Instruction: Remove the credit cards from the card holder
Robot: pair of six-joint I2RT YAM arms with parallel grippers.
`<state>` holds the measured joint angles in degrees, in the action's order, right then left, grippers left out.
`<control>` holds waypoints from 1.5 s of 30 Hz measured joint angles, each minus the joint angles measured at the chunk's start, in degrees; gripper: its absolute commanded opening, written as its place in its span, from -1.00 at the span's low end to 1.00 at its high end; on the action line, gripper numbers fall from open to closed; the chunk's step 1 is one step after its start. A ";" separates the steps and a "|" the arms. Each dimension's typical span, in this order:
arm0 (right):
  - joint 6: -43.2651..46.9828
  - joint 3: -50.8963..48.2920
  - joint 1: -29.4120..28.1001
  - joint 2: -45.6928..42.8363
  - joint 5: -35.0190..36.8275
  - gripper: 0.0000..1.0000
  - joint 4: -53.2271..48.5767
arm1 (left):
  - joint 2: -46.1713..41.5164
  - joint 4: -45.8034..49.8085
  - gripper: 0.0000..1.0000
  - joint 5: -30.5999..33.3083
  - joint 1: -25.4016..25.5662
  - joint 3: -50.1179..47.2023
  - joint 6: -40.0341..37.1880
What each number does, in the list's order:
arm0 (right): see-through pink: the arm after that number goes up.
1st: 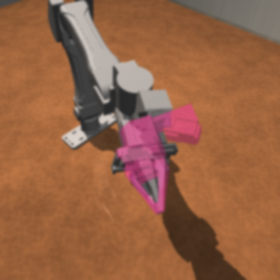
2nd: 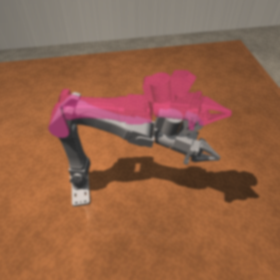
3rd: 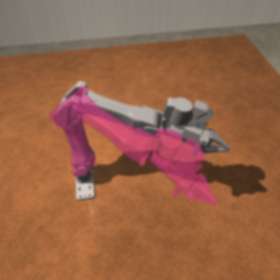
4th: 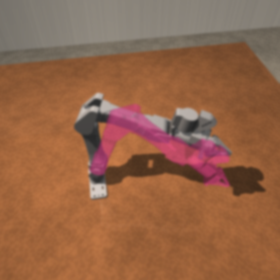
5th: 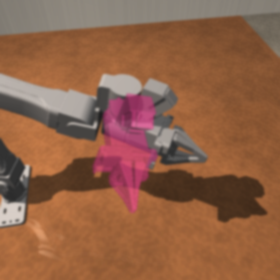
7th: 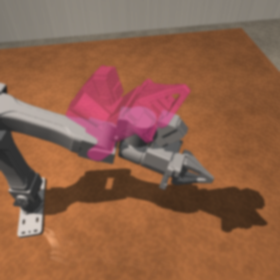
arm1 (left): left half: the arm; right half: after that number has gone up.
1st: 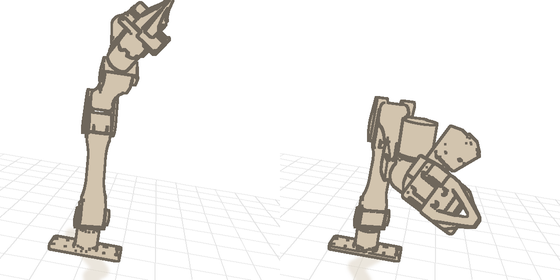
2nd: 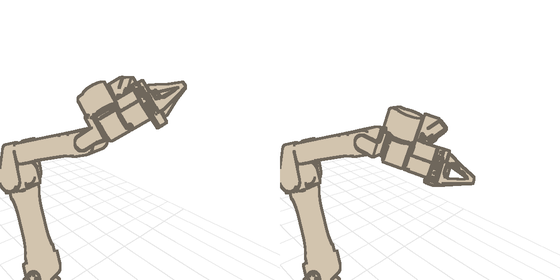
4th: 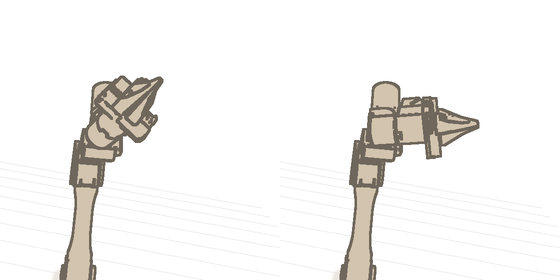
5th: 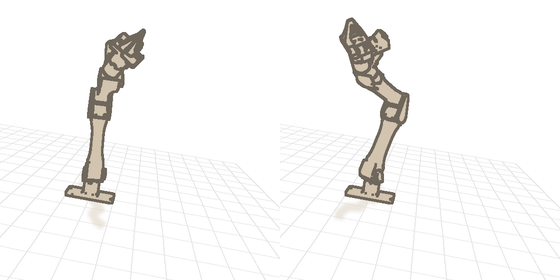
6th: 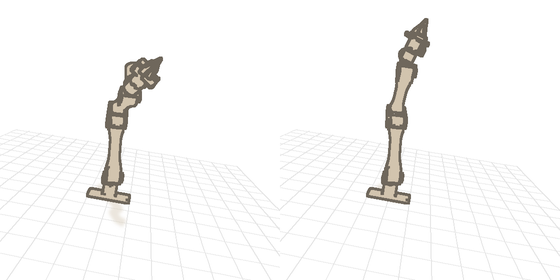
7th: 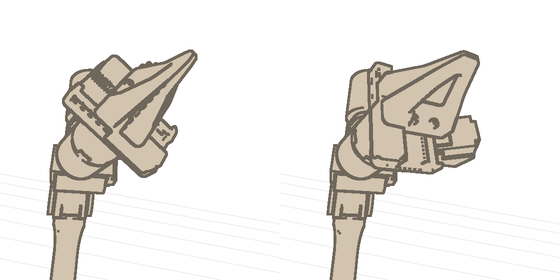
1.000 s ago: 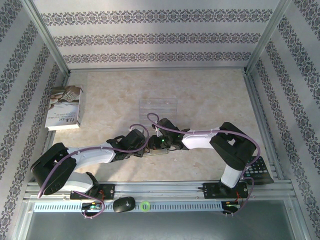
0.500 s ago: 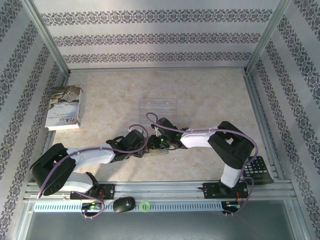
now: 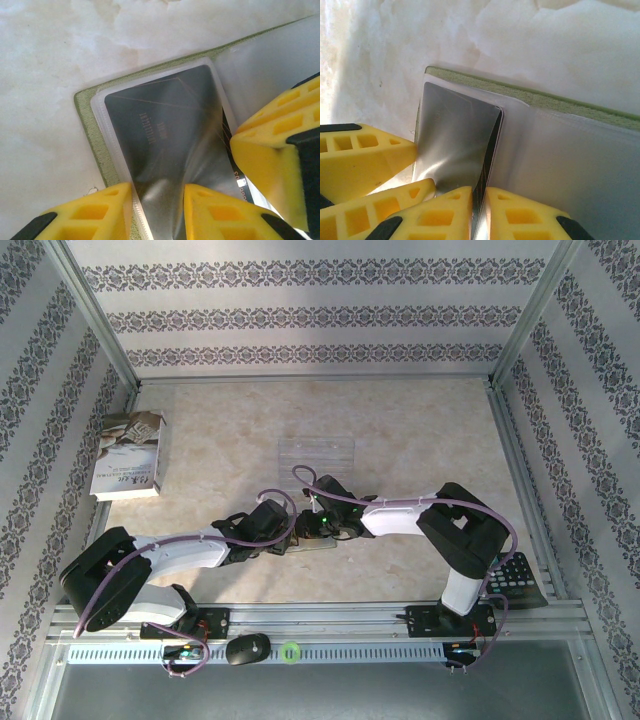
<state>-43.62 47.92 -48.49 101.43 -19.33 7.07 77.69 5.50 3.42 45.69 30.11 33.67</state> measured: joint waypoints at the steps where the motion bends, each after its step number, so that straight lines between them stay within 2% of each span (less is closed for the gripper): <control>1: 0.00 -0.13 0.00 -0.26 0.22 -0.61 -0.11 | 0.00 0.00 -0.35 0.00 0.00 0.00 0.00; 13: 0.26 1.44 -0.22 0.46 0.04 -0.54 -2.23 | -0.17 -1.05 -0.35 -0.28 0.00 -0.52 0.87; 19: 1.86 4.70 -1.05 1.77 0.94 -0.58 -7.37 | -0.20 -1.27 -0.33 -0.37 0.00 -0.66 1.09; 24: 3.23 5.73 -1.64 2.25 2.14 -0.47 -9.01 | -0.50 -1.95 -0.31 -0.39 0.00 -1.27 1.27; 29: 4.70 7.23 -2.34 2.67 3.80 -0.78 -11.21 | -0.57 -2.12 -0.22 -0.42 -0.02 -1.40 1.36; 33: 4.87 7.45 -3.19 2.51 6.56 -0.91 -11.61 | -2.45 -2.08 -0.18 -0.74 0.00 -2.19 1.75; 39: 4.76 6.14 -4.50 1.11 11.34 -0.90 -10.93 | -7.37 -1.66 -0.11 -1.07 -0.24 -3.30 2.16; 45: 4.31 4.50 -4.92 -0.31 15.23 -0.82 -10.97 | -5.09 -1.66 -0.12 -1.29 -0.90 -3.30 2.16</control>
<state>-39.31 52.42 -53.41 101.12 -4.10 -3.90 72.60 3.84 2.13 44.80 26.81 35.83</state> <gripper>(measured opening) 0.080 0.443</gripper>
